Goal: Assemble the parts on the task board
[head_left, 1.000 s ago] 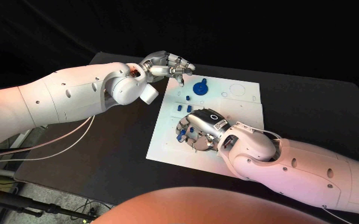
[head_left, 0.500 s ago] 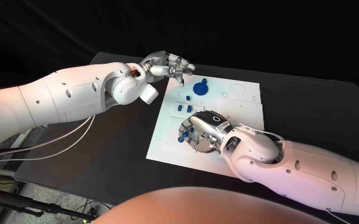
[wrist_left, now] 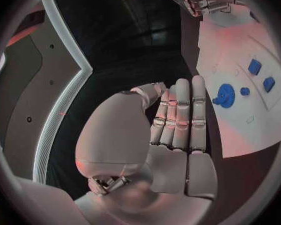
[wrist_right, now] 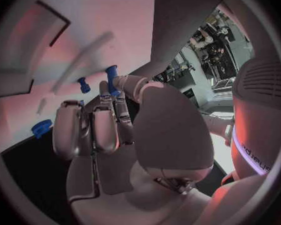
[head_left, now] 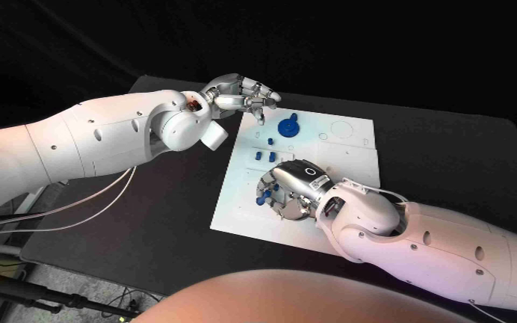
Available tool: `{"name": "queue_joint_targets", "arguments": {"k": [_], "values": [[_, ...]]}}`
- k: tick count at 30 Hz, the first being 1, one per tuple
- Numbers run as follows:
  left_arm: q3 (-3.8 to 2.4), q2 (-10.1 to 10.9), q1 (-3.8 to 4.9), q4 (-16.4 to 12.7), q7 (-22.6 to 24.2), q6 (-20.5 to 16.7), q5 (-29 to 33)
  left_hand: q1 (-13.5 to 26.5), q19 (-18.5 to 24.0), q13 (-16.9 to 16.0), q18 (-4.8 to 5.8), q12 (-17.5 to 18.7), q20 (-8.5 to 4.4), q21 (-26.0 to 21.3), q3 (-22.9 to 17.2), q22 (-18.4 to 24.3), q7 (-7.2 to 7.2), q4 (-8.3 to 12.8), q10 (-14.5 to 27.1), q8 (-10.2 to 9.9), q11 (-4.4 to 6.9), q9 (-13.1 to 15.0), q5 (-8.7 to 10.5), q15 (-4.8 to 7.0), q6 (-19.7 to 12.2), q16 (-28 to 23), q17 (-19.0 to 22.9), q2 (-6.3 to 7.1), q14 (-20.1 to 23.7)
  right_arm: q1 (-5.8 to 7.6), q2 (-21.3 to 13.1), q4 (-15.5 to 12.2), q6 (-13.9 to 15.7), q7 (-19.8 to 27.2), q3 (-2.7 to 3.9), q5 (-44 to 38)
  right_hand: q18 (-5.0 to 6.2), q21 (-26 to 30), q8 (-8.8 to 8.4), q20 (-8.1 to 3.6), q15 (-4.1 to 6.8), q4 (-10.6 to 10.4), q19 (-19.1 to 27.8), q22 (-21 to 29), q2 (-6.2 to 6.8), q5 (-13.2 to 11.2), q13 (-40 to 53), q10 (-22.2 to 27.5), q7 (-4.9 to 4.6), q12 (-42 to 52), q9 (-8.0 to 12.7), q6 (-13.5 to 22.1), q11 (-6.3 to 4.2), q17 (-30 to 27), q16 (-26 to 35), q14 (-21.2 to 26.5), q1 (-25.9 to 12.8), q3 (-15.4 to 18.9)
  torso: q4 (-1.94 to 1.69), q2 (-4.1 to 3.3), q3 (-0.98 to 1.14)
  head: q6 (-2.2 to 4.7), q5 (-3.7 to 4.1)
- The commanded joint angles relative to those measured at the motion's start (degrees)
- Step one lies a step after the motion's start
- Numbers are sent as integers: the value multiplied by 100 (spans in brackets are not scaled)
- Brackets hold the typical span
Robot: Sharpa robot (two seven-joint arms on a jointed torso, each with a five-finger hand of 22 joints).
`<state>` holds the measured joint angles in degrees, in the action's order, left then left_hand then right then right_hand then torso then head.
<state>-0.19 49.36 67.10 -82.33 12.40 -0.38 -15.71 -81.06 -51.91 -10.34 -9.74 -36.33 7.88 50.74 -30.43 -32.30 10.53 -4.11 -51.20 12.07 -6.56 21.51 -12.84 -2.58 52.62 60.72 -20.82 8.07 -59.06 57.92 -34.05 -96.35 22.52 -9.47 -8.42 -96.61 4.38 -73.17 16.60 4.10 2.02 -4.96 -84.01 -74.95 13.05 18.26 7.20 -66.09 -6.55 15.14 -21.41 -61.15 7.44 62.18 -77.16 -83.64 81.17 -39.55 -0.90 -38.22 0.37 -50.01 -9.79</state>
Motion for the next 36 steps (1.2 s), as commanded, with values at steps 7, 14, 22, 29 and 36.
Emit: {"name": "queue_joint_targets", "arguments": {"k": [7, 14, 22, 29, 36], "values": [[-2, -11, 1, -3, 19, 98, -11, 54, 14, 1, -78, 1, 14, -7, -22, -1, -1, 0, 39, -30, -9, 5, -30, 5, -29, 3, -5, -12, -25, -7, 126, 75, -262, -113, -35, -97, -22, 280, -118, 9, -53, 215, 55, -471, 39, -1, 77, -398, -92, -39, -31, 307, -433, -291, 224, 39, -307, 213, -6, 1, -5, 1, 12], [-2, -8, 1, 0, 12, 100, -11, 61, 15, 2, -78, 3, 16, -9, -22, 0, -1, -2, 42, -32, -10, 14, -30, 4, -32, 1, -12, -11, -24, -8, 134, 101, -133, -106, -48, -63, -12, 342, -331, 22, -61, 220, 65, -444, 72, 3, 130, -374, -104, -57, 21, 576, -425, -302, 257, 35, -421, 382, -4, 2, -5, 1, 6], [-2, -3, 1, -2, 4, 100, -11, 61, 15, 2, -78, 3, 16, -9, -22, 0, -1, -2, 42, -32, -10, 14, -30, 4, -32, 1, -12, -11, -24, -8, 101, 100, 112, -117, -51, -55, 79, 879, -565, 125, -200, 233, 264, -181, 155, 18, 46, 260, -219, -335, 82, 836, -252, -575, 444, 213, -480, 425, 3, 0, 0, 1, 9], [-2, 3, 1, -2, -5, 102, -11, 71, 16, 3, -78, 4, 17, -11, -21, 1, 1, -8, 44, -34, -12, 19, -29, 2, -34, 0, -16, -12, -23, -8, -19, -17, 466, 11, -51, 77, 314, 2240, -905, 263, -326, 213, 720, 553, 233, 21, -150, 1198, -259, -344, 194, 1297, -111, -1676, 1121, 745, -474, 1061, -4, 0, 2, 1, 20], [-2, 17, 1, 4, -9, 98, -11, 71, 16, 3, -78, 4, 17, -11, -21, 1, 1, -8, 44, -34, -12, 19, -29, 2, -34, 0, -16, -12, -23, 51, -414, -418, 1078, 202, -25, 370, 343, 2540, -973, 267, -332, -5, 649, 786, -14, 57, -229, 1444, -368, -21, 253, 1281, -92, -1822, 1188, 711, -178, 1890, 10, 12, -4, 1, 87]]}}
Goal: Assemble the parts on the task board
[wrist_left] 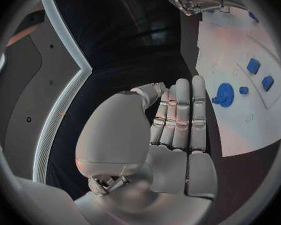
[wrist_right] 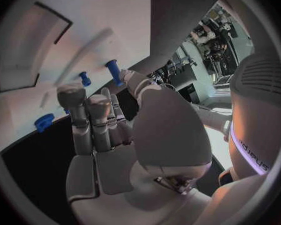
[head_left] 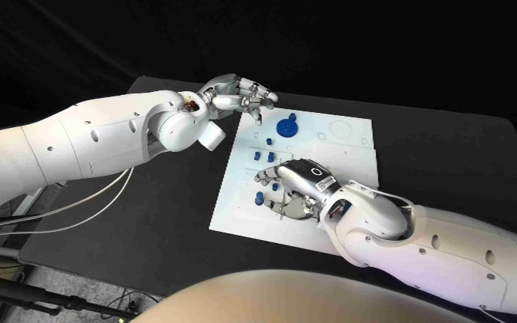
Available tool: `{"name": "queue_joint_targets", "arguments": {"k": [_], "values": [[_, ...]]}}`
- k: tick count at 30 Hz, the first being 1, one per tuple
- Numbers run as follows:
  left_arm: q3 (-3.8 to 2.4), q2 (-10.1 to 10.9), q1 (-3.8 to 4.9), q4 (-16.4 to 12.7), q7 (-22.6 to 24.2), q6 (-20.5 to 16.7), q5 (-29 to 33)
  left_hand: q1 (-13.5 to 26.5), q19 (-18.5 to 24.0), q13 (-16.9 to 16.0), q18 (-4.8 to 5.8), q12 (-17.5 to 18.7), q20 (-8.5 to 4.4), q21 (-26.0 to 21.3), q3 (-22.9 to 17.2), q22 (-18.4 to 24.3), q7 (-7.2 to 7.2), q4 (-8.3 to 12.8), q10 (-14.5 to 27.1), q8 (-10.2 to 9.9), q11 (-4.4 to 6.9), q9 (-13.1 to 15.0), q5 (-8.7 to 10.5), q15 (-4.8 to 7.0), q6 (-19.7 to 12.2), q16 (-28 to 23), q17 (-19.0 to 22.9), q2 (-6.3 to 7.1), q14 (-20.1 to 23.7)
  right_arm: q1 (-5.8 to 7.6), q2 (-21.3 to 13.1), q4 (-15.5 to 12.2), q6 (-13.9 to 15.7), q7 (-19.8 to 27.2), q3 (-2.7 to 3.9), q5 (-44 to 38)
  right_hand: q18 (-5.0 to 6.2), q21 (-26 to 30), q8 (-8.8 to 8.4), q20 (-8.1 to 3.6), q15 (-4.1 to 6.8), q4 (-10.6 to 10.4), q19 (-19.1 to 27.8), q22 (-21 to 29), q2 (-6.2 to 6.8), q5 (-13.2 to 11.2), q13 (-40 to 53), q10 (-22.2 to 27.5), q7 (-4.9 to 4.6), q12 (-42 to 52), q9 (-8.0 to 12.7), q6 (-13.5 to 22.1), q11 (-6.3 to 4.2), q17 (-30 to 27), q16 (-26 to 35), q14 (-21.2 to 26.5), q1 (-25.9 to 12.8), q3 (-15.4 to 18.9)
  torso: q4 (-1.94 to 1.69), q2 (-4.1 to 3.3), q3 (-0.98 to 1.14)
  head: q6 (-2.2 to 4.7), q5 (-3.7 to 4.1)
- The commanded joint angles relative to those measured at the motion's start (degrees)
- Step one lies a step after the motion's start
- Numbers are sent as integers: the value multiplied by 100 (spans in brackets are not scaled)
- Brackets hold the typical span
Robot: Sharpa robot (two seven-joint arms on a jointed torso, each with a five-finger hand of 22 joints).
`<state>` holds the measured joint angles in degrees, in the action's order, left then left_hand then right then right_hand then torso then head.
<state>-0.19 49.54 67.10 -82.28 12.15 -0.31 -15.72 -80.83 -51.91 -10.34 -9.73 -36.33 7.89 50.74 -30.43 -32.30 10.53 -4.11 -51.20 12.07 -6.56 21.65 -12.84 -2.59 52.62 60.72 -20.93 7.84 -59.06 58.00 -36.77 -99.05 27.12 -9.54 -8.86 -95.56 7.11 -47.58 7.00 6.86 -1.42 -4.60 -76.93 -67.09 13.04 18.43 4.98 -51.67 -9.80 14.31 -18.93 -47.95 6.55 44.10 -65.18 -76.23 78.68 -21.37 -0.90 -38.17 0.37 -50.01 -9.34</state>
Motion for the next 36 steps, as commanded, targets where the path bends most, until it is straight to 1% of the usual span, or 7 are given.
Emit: {"name": "queue_joint_targets", "arguments": {"k": [1, 12, 16, 19, 22, 31, 36], "values": [[-2, 0, 1, 3, 16, 91, -10, 48, 16, 3, -78, 4, 17, -11, -21, 1, 1, -8, 44, -33, -12, 5, -29, 3, -34, 0, -5, 11, -23, 79, -239, -222, 706, 248, 26, 366, 62, -62, 1, -12, 13, -65, -92, -17, -27, 40, -10, -31, -50, 108, 6, -84, -1, -25, -10, -50, 92, 84, 7, 7, -4, 1, 61], [53, 55, 1, 15, 31, 63, 3, 48, 16, 3, -78, 4, 17, -11, -21, 1, 1, -8, 44, -33, -12, 5, -29, 3, -34, 0, -5, 11, -23, 603, -1678, -748, 494, 579, 56, 3102, -314, -2203, 183, -169, 200, -374, -831, -1191, 119, 5, 142, -1692, 56, 705, 72, -663, -244, 1864, -1143, -848, -10, -691, 51, 59, -14, 1, 586], [73, 69, -1, 13, 55, 41, 6, 48, 16, 3, -78, 4, 17, -11, -21, 1, 1, -8, 44, -33, -12, 5, -29, 3, -34, 0, -5, 11, -23, 672, -2276, -883, 222, 565, 35, 3970, -394, -2709, 853, -332, 355, -524, -952, -1515, 183, 36, 2068, -1399, 226, 2831, -280, -307, -420, 2325, -1464, -957, -326, -82, 66, 87, -25, 1, 882], [83, 77, -6, 19, 65, 27, 11, 48, 16, 3, -78, 4, 17, -11, -21, 1, 1, -8, 44, -33, -12, 5, -29, 3, -34, 0, -5, 11, -23, 681, -2609, -960, 62, 470, 6, 4189, -445, -2962, 1478, -317, 331, -826, -998, -1671, 109, 0, 5429, -2281, 245, 5568, -561, -68, -401, 2887, -1744, -1050, -522, 244, 92, 115, -26, 1, 1043], [89, 82, -30, 20, 76, 22, 19, 55, 17, 3, -78, 4, 19, -15, -20, 3, 1, -11, 46, -35, -12, 11, -29, 1, -37, -2, -9, 14, -21, 677, -2887, -1020, -85, 306, -23, 4196, -478, -3144, 1865, -322, 332, -982, -1039, -1777, 48, 9, 6669, -2773, 259, 6440, -687, 40, -419, 3304, -1948, -1126, -489, 406, 119, 140, -20, 1, 1156], [94, 89, -95, 8, 86, 25, 26, 61, 18, 3, -78, 5, 20, -17, -19, 4, 1, -14, 47, -37, -13, 16, -29, 1, -39, -4, -13, 16, -20, 499, -3165, -1003, -219, -310, -132, 3756, -551, -3500, 2140, -312, 333, -1194, -1126, -1959, 24, 11, 7463, -3174, 277, 6952, -688, 142, -422, 3968, -2249, -1251, -631, 874, 143, 173, -29, 1, 1242], [94, 101, -102, -3, 85, 31, 28, 61, 18, 3, -78, 5, 20, -17, -19, 4, 1, -14, 47, -37, -13, 16, -29, 1, -39, -4, -13, 16, -20, 345, -3051, -982, -103, -735, -146, 3148, -560, -3547, 2304, -310, 339, -1199, -1132, -1992, -127, 26, 7500, -3166, 297, 6944, -629, 195, -434, 4063, -2287, -1263, -801, 1704, 144, 171, -34, 1, 1234]]}}
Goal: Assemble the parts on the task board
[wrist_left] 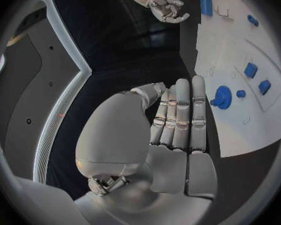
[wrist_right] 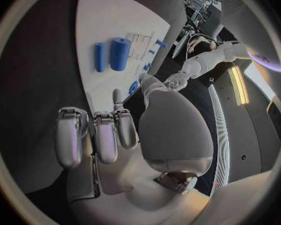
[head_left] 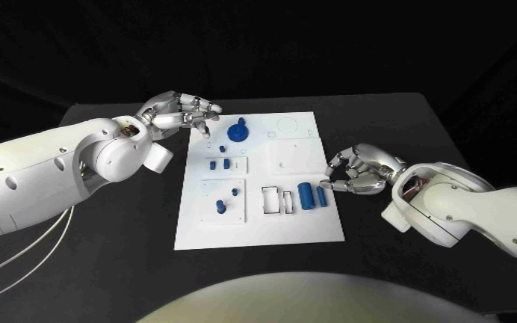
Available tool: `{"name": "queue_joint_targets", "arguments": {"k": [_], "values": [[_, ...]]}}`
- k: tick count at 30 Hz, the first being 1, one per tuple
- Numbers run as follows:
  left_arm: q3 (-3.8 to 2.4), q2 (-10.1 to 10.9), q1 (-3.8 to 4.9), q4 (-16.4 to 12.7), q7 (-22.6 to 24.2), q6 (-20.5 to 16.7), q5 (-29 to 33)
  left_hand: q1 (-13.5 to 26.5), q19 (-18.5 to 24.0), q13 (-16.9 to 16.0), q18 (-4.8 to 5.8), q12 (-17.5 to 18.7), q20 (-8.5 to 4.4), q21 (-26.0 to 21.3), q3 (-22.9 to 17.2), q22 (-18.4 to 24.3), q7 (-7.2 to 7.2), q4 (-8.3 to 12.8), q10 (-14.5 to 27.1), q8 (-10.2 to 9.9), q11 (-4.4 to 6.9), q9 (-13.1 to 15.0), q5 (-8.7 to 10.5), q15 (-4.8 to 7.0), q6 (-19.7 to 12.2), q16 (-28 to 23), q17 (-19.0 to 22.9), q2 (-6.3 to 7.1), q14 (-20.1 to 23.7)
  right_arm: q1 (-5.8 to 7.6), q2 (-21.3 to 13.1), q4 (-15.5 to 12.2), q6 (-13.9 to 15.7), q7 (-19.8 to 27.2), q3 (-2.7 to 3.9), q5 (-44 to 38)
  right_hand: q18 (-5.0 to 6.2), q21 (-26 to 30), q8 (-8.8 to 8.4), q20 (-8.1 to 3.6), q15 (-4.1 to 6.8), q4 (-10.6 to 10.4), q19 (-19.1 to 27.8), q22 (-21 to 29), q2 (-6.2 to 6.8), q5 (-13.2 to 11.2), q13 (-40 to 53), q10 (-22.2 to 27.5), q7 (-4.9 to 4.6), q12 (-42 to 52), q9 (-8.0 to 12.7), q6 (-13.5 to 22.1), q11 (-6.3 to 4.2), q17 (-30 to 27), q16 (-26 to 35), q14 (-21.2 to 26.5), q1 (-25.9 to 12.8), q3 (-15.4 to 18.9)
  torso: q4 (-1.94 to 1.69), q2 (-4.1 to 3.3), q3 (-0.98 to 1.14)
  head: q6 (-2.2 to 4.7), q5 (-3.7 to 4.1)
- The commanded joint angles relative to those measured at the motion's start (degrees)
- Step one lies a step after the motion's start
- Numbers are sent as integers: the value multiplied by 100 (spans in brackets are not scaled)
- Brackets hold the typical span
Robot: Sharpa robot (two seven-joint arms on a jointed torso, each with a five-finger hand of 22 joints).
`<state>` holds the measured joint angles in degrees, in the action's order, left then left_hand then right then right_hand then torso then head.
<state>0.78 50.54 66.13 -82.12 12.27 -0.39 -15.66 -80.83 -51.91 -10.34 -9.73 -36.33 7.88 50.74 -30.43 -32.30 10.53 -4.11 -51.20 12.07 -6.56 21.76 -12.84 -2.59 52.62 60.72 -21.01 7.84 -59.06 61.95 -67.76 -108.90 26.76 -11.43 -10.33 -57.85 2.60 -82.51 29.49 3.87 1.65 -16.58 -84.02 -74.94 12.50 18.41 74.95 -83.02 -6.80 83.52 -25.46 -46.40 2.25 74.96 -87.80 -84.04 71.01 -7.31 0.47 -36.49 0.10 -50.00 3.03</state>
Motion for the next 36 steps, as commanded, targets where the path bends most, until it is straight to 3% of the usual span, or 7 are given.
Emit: {"name": "queue_joint_targets", "arguments": {"k": [1, 6, 17, 23, 36], "values": [[-3, 3, -6, -21, 72, 40, 22, 61, 18, 3, -78, 5, 20, -18, -19, 4, 1, -14, 47, -37, -13, 4, -29, 1, -39, -4, -5, 16, -20, -80, 72, 6, -37, -605, 1, -732, -110, -63, 63, -11, 32, -5, -426, -1212, -91, 29, 500, -28, -2, 19, 29, 42, -6, 986, -29, -484, -27, 338, 4, 1, -8, 0, -4], [-3, 19, -8, -31, 67, 39, 23, 61, 18, 3, -78, 5, 20, -18, -19, 4, 1, -14, 47, -37, -13, 4, -29, 1, -39, -4, -5, 16, -20, -158, 199, 16, 23, -740, -2, -1064, -128, -147, 107, -13, 35, -7, -447, -1251, -199, 34, 532, -45, 5, 26, 64, 38, -12, 1052, -53, -498, 30, 567, 5, -3, -6, 0, -38], [-4, 28, -9, -44, 67, 47, 24, 61, 18, 3, -78, 5, 20, -18, -19, 4, 1, -14, 47, -37, -13, 4, -29, 1, -39, -4, -5, 16, -20, -204, 458, 104, -74, -802, -3, -1388, -135, -178, 118, -14, 37, -8, -454, -1266, -265, 36, 537, -48, 8, 24, 82, 32, -14, 1068, -59, -501, 74, 605, -11, -11, -7, 0, -76], [-4, 37, -9, -47, 65, 50, 24, 68, 19, 3, -79, 2, 21, -23, -22, 7, 0, -18, 45, -38, -12, 15, -30, 1, -40, -5, -14, 13, -20, -225, 540, 142, -114, -819, -3, -1490, -139, -198, 125, -14, 37, -10, -459, -1275, -297, 35, 543, -52, 11, 25, 89, 18, -16, 1084, -65, -504, 78, 620, -2, -21, -11, 0, -98], [-4, 39, -9, -49, 64, 60, 24, 68, 19, 3, -79, 2, 21, -23, -22, 7, 0, -18, 45, -38, -12, 15, -30, 1, -40, -5, -14, 13, -20, -324, 834, 324, -250, -954, -2, -1670, -136, -181, 132, -16, 40, -17, -454, -1269, -354, 32, 520, -36, 16, 4, 106, -7, -20, 1074, -61, -502, 66, 648, -16, -39, -14, 0, -95]]}}
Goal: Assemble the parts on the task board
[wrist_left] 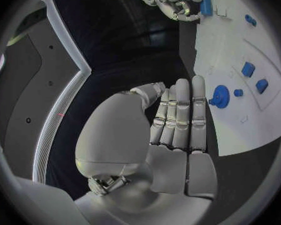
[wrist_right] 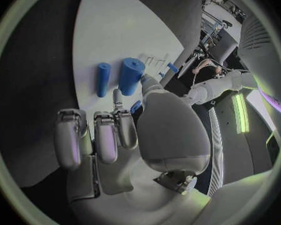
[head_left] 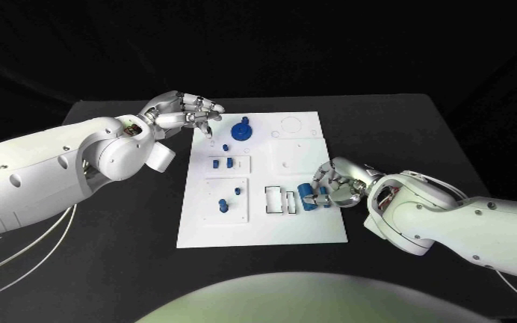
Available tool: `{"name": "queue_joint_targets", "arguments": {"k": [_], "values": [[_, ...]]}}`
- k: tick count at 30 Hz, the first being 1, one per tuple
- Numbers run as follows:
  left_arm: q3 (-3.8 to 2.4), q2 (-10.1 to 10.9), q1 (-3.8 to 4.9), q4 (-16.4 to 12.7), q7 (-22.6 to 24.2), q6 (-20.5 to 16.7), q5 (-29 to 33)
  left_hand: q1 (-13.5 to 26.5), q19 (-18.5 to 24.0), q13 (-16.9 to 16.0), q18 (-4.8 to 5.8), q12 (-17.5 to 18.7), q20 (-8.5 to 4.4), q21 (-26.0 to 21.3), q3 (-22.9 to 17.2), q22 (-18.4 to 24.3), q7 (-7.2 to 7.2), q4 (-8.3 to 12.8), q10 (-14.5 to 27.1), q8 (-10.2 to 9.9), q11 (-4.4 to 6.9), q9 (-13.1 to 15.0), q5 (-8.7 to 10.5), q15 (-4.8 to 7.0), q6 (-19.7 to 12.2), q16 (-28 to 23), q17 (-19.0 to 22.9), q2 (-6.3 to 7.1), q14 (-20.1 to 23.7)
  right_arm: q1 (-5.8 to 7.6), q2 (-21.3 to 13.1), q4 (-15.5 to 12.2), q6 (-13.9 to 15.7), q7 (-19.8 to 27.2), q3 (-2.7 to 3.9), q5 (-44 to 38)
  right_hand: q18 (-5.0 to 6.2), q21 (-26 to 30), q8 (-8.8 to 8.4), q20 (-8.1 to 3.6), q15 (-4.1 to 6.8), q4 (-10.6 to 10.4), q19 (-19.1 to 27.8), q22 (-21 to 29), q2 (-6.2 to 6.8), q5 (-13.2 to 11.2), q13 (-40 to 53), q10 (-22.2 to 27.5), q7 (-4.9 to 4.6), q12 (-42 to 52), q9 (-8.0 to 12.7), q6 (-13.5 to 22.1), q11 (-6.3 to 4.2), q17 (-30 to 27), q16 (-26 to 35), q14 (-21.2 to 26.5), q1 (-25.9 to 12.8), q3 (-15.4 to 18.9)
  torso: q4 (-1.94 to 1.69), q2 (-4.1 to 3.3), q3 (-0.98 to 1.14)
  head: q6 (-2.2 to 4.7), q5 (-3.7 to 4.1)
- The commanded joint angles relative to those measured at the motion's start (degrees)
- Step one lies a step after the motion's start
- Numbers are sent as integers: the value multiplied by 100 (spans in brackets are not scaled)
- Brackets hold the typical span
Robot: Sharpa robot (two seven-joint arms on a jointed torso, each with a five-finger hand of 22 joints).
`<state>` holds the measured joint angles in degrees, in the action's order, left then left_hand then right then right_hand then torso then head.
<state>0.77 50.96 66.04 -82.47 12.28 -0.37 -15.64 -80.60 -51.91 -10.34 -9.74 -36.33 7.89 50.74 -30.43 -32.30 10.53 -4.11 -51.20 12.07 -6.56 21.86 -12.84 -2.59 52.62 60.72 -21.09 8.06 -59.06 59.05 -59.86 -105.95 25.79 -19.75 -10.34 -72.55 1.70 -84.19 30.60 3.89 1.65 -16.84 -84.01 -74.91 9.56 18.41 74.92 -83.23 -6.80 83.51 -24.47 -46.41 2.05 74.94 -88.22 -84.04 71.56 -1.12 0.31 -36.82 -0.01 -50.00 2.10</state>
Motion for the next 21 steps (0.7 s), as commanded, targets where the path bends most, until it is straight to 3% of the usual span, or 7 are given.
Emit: {"name": "queue_joint_targets", "arguments": {"k": [1, 14, 21], "values": [[-3, -3, 0, -14, 63, 57, 22, 46, 19, 3, -78, 2, 21, -23, -22, 7, 0, -18, 45, -38, -12, 5, -30, 1, -40, -5, -6, -10, -20, -45, 61, 36, -158, -134, -1, -222, -47, -19, 22, -17, 41, 8, -456, -1275, -64, 31, 528, -19, 17, 8, 9, -9, 0, 1085, -22, -504, 7, 33, 0, -7, -3, 0, -3], [-3, 4, 0, -16, 43, 87, 22, 59, 18, 3, -78, 3, 23, -28, -22, 10, 2, -27, 48, -42, -13, 15, -30, -1, -46, -6, -14, -11, -21, -118, 217, 101, -441, -434, -1, -630, -60, -79, 67, -34, 68, 26, -470, -1304, -124, 35, 522, -17, 63, -12, 51, -176, -38, 1123, -35, -511, 66, 113, -6, -11, -8, 0, 4], [-3, 5, 0, -14, 32, 97, 13, 59, 18, 3, -78, 3, 23, -28, -22, 10, 2, -27, 48, -42, -13, 15, -30, -1, -46, -6, -14, -11, -21, -129, 241, 87, -422, -473, -1, -642, -66, -109, 83, -64, 105, 27, -476, -1319, -208, 43, 512, -16, 113, -39, 90, -349, -83, 1131, -36, -511, 231, 102, -11, -16, -10, 0, 24]]}}
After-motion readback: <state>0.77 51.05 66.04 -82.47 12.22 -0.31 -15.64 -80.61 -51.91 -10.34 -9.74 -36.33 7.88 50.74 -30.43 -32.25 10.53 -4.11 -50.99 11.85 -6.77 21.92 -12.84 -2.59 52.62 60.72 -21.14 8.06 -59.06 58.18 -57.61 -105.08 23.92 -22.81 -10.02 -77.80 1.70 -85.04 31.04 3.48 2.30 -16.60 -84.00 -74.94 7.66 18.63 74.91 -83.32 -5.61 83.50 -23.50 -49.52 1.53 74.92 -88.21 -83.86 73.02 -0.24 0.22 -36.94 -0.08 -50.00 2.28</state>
